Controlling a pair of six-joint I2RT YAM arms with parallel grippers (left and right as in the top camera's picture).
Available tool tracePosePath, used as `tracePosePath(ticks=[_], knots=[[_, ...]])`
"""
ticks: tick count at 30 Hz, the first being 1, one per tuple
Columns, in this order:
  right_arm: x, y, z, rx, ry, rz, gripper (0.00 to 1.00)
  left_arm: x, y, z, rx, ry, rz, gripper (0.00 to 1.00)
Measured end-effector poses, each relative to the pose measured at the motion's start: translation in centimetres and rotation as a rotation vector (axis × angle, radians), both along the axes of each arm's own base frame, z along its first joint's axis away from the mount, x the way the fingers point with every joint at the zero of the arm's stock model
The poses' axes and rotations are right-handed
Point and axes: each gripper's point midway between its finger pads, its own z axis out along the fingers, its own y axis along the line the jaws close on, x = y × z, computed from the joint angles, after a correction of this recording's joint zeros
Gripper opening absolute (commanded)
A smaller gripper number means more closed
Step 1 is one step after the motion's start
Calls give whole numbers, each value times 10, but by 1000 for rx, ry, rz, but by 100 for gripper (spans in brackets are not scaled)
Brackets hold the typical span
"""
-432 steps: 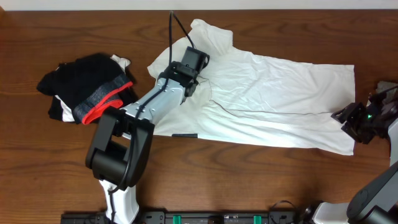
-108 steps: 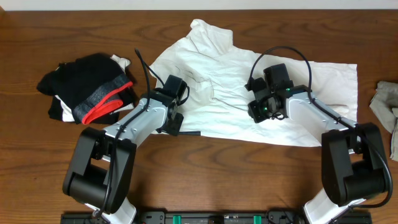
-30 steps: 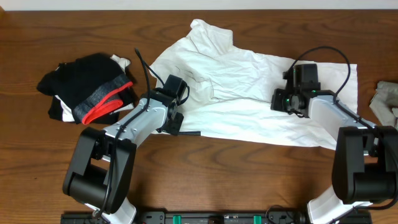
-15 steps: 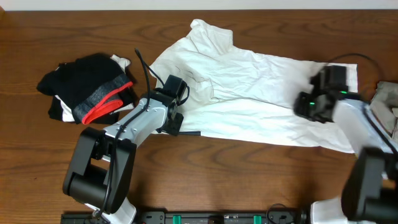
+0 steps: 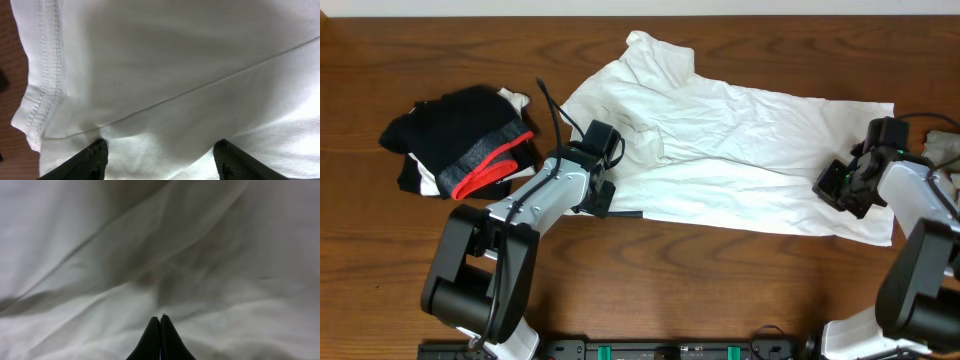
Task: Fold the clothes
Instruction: 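Slide the right gripper rightward back to the shirt's right edge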
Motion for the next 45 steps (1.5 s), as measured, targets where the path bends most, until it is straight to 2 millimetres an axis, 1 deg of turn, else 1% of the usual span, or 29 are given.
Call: tracePosePath(ticks=[1,5,10,16,19,22,25,27,30,31,32,33,34,36,37,39,42,43,45], knots=[[2,-1,-5,1,-1,-3,1,0,0,0,0,0,0,70],[26,-5,-13,-7,-81,-11,1,0,0,0,0,0,0,70],[58,-11,-4,-23,-218,-15,1,0,0,0,0,0,0,70],[82,-16,8,-38,-328,-13,1,0,0,0,0,0,0,70],[83,-15,8,-34,-330,-10,1,0,0,0,0,0,0,70],[77,-9,6,3,-313,9,1,-1,1,0,2,6,0,70],[63,-8,6,46,-272,11,1,-2,1,0,4,9,0,70],[49,-13,10,63,-239,-12,4,-2,1,0,4,10,0,70],[37,-35,21,40,-236,-75,19,-2,1,0,4,10,0,70],[36,-44,24,26,-245,-89,29,-2,1,0,4,10,0,70],[36,-53,26,9,-255,-102,41,-2,1,0,4,10,0,70],[36,-59,27,-5,-267,-108,46,-2,1,0,4,9,0,70],[38,-66,28,-25,-283,-99,47,-2,1,0,4,9,0,70],[44,-79,33,-71,-329,-70,47,-2,1,0,4,9,0,70],[48,-84,36,-92,-351,-54,45,-2,1,0,3,8,0,70],[53,-92,40,-130,-386,-23,46,-2,1,0,4,9,0,70],[62,-100,46,-175,-434,14,50,-3,1,0,4,11,0,70],[64,-102,47,-184,-443,25,52,-4,1,0,6,15,0,70],[66,-102,45,-193,-446,46,53,-8,3,0,15,36,0,70]])
